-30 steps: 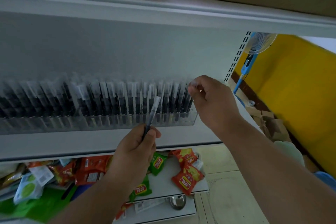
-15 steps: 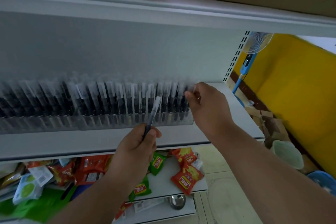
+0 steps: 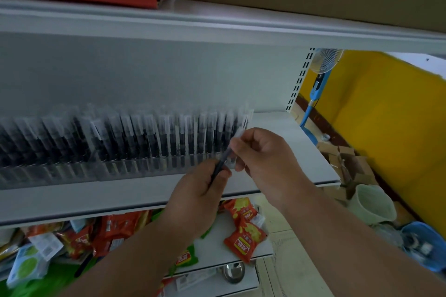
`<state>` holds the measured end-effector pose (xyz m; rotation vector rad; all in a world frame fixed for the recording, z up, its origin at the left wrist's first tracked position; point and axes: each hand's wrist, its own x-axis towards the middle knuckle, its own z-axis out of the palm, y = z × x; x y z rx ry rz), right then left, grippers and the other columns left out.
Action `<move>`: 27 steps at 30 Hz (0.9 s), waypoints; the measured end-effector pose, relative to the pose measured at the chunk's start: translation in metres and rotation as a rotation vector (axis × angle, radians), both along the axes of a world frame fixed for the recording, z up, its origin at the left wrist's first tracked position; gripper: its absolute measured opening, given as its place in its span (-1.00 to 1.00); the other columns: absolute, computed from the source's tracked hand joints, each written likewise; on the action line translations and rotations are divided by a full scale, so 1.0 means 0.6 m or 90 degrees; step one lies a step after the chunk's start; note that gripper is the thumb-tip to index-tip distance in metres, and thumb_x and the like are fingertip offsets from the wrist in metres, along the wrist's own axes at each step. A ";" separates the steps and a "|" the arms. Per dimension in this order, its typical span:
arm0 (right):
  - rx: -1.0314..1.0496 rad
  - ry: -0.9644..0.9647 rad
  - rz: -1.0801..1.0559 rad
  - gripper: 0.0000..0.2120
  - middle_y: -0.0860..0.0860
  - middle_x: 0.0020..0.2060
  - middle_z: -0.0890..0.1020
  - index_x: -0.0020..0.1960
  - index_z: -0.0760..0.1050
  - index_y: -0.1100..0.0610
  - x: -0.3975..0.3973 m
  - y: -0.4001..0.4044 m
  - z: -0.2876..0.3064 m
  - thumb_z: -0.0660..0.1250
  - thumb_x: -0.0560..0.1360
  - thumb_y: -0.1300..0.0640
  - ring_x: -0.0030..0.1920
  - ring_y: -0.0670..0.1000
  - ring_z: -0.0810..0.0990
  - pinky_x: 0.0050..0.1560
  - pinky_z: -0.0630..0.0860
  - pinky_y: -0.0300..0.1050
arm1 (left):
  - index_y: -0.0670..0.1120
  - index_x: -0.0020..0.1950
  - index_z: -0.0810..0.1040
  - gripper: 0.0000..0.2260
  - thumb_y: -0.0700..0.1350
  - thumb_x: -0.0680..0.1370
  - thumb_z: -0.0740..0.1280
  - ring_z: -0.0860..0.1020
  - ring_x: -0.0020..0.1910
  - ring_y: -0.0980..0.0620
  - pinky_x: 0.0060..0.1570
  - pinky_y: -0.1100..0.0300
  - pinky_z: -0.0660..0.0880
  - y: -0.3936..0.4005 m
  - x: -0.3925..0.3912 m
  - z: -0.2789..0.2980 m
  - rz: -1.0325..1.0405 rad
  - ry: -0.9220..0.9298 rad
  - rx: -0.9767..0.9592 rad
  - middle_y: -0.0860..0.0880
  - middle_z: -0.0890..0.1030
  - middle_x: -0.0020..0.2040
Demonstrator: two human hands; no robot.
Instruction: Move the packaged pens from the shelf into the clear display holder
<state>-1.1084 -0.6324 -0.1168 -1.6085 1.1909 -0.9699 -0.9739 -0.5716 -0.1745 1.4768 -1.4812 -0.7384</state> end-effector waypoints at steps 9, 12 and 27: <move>-0.354 0.178 -0.126 -0.90 -0.08 -0.19 0.60 -0.06 0.46 0.04 -0.039 -0.063 0.025 0.21 0.62 0.12 -0.21 -0.04 0.62 -0.16 0.59 0.05 | -0.09 0.27 0.51 -0.64 0.01 0.59 0.09 0.41 0.15 -0.03 0.18 0.06 0.38 -0.008 0.049 -0.010 0.150 -0.450 -0.153 -0.04 0.51 0.14; -0.414 0.276 -0.107 -0.90 -0.02 -0.19 0.58 -0.02 0.46 0.08 -0.036 -0.069 0.024 0.19 0.63 0.10 -0.17 -0.01 0.55 -0.18 0.53 -0.02 | -0.08 0.34 0.49 -0.57 0.03 0.56 0.07 0.40 0.22 -0.07 0.23 -0.05 0.41 -0.013 0.050 -0.021 0.154 -0.479 -0.086 -0.04 0.49 0.23; -0.344 0.343 -0.081 -0.87 -0.03 -0.20 0.45 -0.08 0.32 0.06 -0.017 -0.077 -0.046 0.20 0.62 0.08 -0.22 -0.01 0.41 -0.25 0.26 -0.13 | -0.04 0.32 0.51 -0.58 0.04 0.51 0.15 0.40 0.20 -0.06 0.20 -0.03 0.41 -0.016 0.051 -0.029 0.163 -0.569 -0.080 0.01 0.48 0.20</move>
